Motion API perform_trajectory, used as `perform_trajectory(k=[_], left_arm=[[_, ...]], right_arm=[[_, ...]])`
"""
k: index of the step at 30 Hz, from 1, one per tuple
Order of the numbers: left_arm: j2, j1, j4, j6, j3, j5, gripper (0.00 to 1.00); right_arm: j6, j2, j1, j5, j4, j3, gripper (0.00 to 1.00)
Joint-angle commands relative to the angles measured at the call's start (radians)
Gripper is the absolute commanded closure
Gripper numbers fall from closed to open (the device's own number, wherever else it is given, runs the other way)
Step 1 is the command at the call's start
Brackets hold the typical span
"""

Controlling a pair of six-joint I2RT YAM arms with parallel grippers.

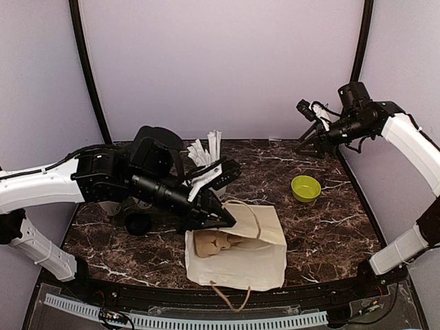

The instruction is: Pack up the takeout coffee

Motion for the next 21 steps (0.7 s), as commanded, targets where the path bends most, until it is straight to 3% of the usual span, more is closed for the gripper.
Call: perform_trajectory(k=[1, 10, 19, 21], left_arm=[[-0.058, -0.041, 0.087, -0.083, -0.089, -0.03, 0.96], [-0.027, -0.048, 0.13, -0.06, -0.063, -0.148, 0.98], [0.069, -0.046, 0.11, -0.04, 0.047, -0.242, 1.0], [0.105, -0.041, 0.086, -0.041, 0.083, -0.266, 1.0]], right_arm=[[0.02, 0.012, -0.004, -0.034, 0.04, -0.017, 0.44], [0.022, -0.051, -0.002, -0.177, -0.034, 0.009, 0.46], [-0.087, -0.156, 0.068, -0.234, -0.173, -0.01, 0.49], [-0.15, -0.14, 0.084, -0.299, -0.279, 0.034, 0.53]])
